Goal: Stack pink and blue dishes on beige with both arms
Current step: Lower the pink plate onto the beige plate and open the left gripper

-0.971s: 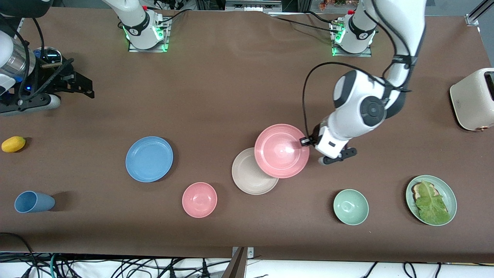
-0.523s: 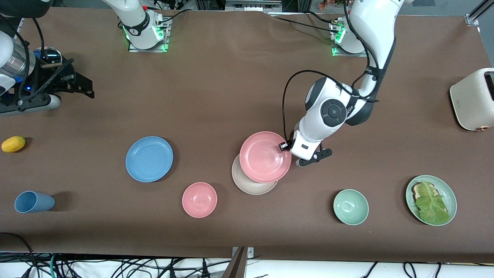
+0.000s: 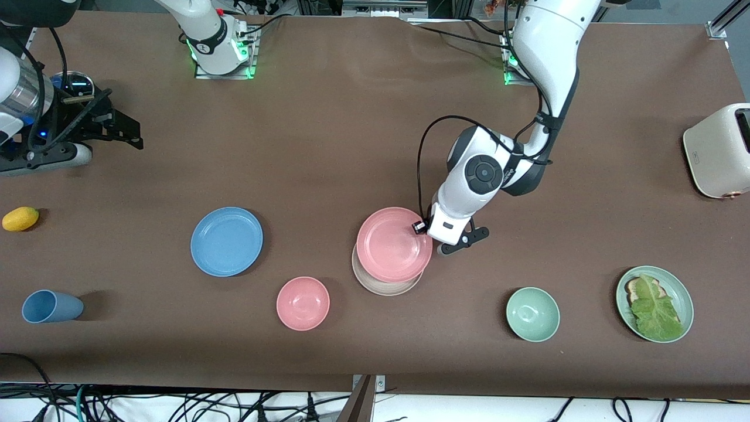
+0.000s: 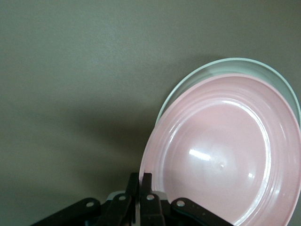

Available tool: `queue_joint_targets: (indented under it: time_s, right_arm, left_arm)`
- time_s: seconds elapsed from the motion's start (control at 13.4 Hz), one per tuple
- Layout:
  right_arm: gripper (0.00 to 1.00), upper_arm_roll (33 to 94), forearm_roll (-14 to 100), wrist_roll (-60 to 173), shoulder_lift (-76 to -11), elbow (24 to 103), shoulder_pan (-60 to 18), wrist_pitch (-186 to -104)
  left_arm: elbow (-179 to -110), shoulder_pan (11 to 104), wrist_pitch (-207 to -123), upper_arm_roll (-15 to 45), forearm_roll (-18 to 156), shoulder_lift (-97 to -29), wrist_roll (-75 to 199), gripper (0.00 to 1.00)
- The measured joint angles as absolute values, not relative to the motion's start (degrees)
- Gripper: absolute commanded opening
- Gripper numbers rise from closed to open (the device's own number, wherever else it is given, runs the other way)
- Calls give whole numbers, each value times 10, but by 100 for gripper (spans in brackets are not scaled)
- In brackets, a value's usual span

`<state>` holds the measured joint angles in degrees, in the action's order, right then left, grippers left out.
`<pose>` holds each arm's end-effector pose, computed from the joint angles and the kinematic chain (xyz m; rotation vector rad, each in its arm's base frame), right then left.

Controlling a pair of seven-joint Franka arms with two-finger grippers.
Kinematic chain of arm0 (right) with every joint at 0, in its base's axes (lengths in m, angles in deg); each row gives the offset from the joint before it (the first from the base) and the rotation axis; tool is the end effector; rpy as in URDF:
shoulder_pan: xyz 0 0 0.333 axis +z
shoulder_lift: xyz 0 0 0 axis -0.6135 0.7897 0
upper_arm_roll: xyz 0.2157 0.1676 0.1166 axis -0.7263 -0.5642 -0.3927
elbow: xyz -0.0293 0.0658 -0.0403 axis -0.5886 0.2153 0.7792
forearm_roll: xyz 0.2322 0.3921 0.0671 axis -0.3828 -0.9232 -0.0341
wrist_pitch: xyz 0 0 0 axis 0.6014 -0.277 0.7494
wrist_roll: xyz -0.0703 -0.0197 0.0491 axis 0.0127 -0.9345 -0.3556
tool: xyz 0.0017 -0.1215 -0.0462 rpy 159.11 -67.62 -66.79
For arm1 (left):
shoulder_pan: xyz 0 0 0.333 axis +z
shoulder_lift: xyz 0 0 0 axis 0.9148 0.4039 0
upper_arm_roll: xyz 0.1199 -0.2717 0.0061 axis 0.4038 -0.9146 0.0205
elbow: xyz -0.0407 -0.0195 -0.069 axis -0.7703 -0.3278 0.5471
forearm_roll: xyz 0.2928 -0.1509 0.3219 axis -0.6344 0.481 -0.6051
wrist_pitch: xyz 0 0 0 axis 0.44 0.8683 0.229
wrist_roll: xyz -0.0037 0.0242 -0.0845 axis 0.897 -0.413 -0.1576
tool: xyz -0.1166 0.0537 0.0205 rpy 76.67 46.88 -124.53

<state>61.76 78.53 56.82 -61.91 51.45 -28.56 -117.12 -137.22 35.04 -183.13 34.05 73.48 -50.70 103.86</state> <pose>0.6379 0.0662 0.5512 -3.1038 -0.2792 0.1229 0.6404 -0.3823 0.1631 2.8813 0.6854 -0.0525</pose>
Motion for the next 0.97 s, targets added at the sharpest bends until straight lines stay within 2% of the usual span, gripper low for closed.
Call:
queue_joint_targets:
  time_s: [0.9,0.97]
  right_arm:
    - [100,619,785,568,-619,514,-286,-1171]
    - [100,619,785,568,-619,514,-286,-1171]
  left_arm:
    - [-1335,342,-1832,347,735,-475,1049,0]
    - [-1333,342,-1832,347,735,-475,1050,10]
